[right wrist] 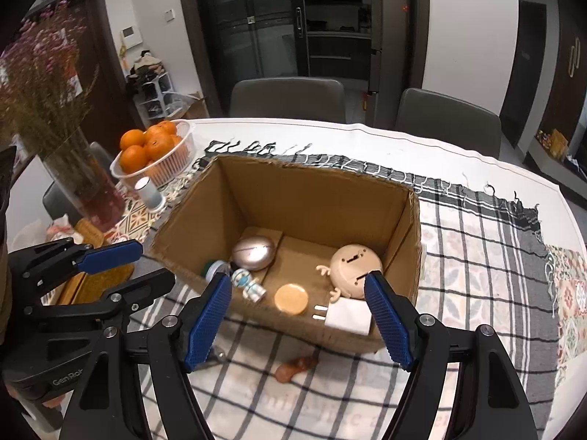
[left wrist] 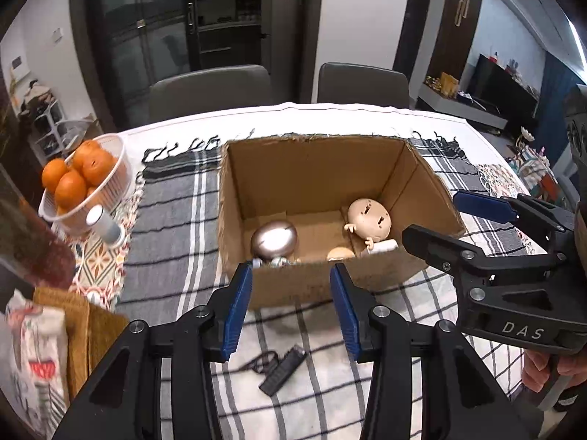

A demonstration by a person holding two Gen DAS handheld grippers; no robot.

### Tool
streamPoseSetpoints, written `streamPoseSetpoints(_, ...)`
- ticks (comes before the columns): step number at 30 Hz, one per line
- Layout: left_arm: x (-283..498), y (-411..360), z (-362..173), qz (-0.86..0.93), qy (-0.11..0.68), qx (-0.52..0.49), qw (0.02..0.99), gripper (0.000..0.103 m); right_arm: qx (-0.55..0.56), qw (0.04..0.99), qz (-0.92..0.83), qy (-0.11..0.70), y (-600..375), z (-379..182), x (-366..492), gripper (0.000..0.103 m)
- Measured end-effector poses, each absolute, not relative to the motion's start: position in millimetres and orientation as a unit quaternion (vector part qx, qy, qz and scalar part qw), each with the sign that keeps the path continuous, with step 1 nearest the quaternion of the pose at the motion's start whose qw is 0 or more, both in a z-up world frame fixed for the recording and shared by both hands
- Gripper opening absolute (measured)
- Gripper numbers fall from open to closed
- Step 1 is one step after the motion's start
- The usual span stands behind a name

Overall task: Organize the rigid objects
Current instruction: 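Withdraw both tools from the box toward the black bike light and wooden piece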

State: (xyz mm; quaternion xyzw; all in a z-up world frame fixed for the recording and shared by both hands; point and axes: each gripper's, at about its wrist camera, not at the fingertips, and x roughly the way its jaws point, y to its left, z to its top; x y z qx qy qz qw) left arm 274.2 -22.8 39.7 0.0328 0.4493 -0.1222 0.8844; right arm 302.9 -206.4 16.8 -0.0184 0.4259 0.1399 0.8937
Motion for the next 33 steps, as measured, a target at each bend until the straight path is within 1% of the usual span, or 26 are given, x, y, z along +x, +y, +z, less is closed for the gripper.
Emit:
streamPoseSetpoints(2, 266.2, -21.0, 38.7, -0.117, 0.449, 0.028, 0.885, 0.048, -0.019, 0.893, 0.142, 0.427, -205.3, 16.2, 298.7, 0.076)
streamPoseSetpoints(7, 247.8, -17.0, 31.2, -0.098, 0.457, 0.02, 0.884, 0.05, -0.024, 0.888, 0.15, 0.435, -203.6, 9.6, 284.8, 0.076)
streamPoseSetpoints(9, 241.8, -15.2, 26.8, -0.09, 0.464, 0.014, 0.881, 0.053, -0.029, 0.886, 0.154, 0.437, -201.4, 6.9, 280.3, 0.076)
streamPoseSetpoints(13, 234.3, -11.0, 17.9, -0.074, 0.477, 0.002, 0.876, 0.054, -0.038, 0.879, 0.165, 0.446, -197.2, -1.7, 272.6, 0.076)
streamPoseSetpoints(21, 222.8, -6.5, -8.0, -0.046, 0.515, -0.032, 0.855, 0.06, -0.036, 0.856, 0.186, 0.481, -194.1, -28.8, 268.9, 0.076)
streamPoseSetpoints(27, 218.3, -7.2, -29.8, -0.024, 0.538, -0.053, 0.841, 0.062, -0.044, 0.837, 0.196, 0.509, -194.0, -53.6, 272.5, 0.076)
streamPoseSetpoints(33, 221.8, -7.8, -45.8, -0.004, 0.557, -0.089, 0.826, 0.064, -0.057, 0.825, 0.214, 0.519, -193.7, -69.9, 278.4, 0.076)
